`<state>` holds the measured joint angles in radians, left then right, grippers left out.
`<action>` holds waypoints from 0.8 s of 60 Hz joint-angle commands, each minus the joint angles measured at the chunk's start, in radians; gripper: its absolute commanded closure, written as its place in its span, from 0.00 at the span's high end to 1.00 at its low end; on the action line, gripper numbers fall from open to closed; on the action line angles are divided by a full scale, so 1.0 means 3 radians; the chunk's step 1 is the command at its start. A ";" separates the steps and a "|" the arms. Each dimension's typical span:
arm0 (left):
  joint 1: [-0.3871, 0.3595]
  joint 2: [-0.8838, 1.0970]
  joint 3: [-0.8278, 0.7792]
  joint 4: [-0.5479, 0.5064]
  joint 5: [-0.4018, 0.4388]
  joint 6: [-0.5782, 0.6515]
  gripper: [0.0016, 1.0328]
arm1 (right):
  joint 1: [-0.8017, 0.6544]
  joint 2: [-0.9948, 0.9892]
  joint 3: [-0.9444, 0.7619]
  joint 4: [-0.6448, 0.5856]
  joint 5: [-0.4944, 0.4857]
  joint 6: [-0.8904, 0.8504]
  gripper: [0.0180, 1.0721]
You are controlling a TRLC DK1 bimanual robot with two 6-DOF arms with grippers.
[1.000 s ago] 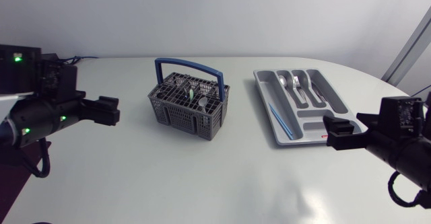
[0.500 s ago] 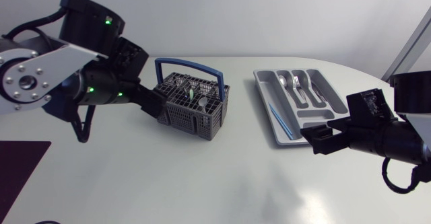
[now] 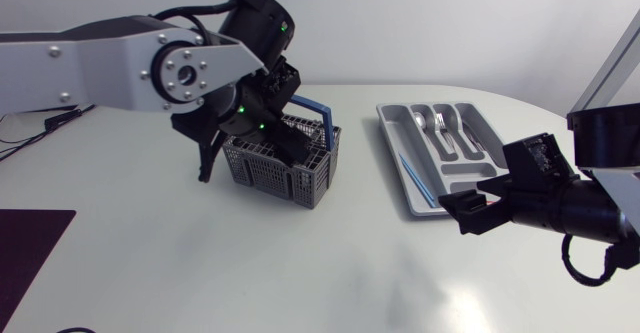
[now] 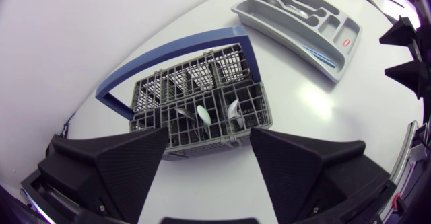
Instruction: Unload the cutlery basket into the drawer organizer.
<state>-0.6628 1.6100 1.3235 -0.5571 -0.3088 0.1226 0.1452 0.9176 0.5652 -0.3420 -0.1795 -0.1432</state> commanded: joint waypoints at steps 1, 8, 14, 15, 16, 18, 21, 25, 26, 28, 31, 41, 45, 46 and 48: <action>0.0062 0.0232 0.0216 -0.0081 -0.0029 -0.0240 0.74 | 0.0027 0.0040 -0.0033 -0.0031 0.0000 -0.0065 0.95; 0.0118 0.0381 0.0323 -0.0091 -0.0029 -0.0455 0.66 | 0.0012 0.0035 -0.0069 -0.0011 0.0000 -0.0090 0.95; 0.0174 0.0447 0.0384 -0.0117 -0.0014 -0.0572 0.63 | 0.0007 0.0035 -0.0094 0.0015 0.0000 -0.0100 0.95; 0.0185 0.0452 0.0395 -0.0122 -0.0014 -0.0583 0.62 | 0.0007 0.0035 -0.0099 0.0020 0.0000 -0.0100 0.95; 0.0195 0.0457 0.0400 -0.0122 -0.0009 -0.0598 0.62 | 0.0007 0.0035 -0.0104 0.0025 0.0000 -0.0100 0.95; 0.0210 0.0473 0.0420 -0.0127 0.0002 -0.0618 0.62 | 0.0007 0.0035 -0.0115 0.0036 0.0000 -0.0100 0.95; 0.0246 0.0503 0.0456 -0.0142 0.0073 -0.0670 0.59 | 0.0007 0.0035 -0.0120 0.0041 0.0000 -0.0100 0.95; 0.0297 0.0529 0.0492 -0.0147 0.0186 -0.0736 0.56 | 0.0007 0.0030 -0.0130 0.0066 0.0000 -0.0100 0.95; 0.0297 0.0544 0.0502 -0.0147 0.0186 -0.0741 0.54 | 0.0007 0.0030 -0.0130 0.0066 0.0000 -0.0095 0.95; 0.0302 0.0554 0.0517 -0.0147 0.0191 -0.0777 0.51 | 0.0007 0.0030 -0.0135 0.0076 0.0000 -0.0095 0.95; 0.0312 0.0565 0.0538 -0.0147 0.0216 -0.0833 0.48 | 0.0007 0.0030 -0.0140 0.0082 0.0000 -0.0100 0.95; 0.0287 0.0652 0.0620 -0.0178 0.0273 -0.0910 0.41 | -0.0008 -0.0001 -0.0145 0.0082 0.0000 -0.0105 0.95; 0.0277 0.0687 0.0661 -0.0244 0.0278 -0.0956 0.41 | -0.0024 -0.0006 -0.0150 0.0076 0.0000 -0.0116 0.95; 0.0271 0.0703 0.0666 -0.0250 0.0278 -0.0966 0.41 | -0.0029 -0.0006 -0.0150 0.0076 0.0000 -0.0116 0.95; 0.0261 0.0713 0.0671 -0.0260 0.0278 -0.0976 0.41 | -0.0039 -0.0006 -0.0156 0.0082 0.0000 -0.0131 0.95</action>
<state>-0.5755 1.7901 1.4860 -0.6167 -0.2340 -0.1364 0.1421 0.9173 0.5522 -0.3328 -0.1795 -0.1650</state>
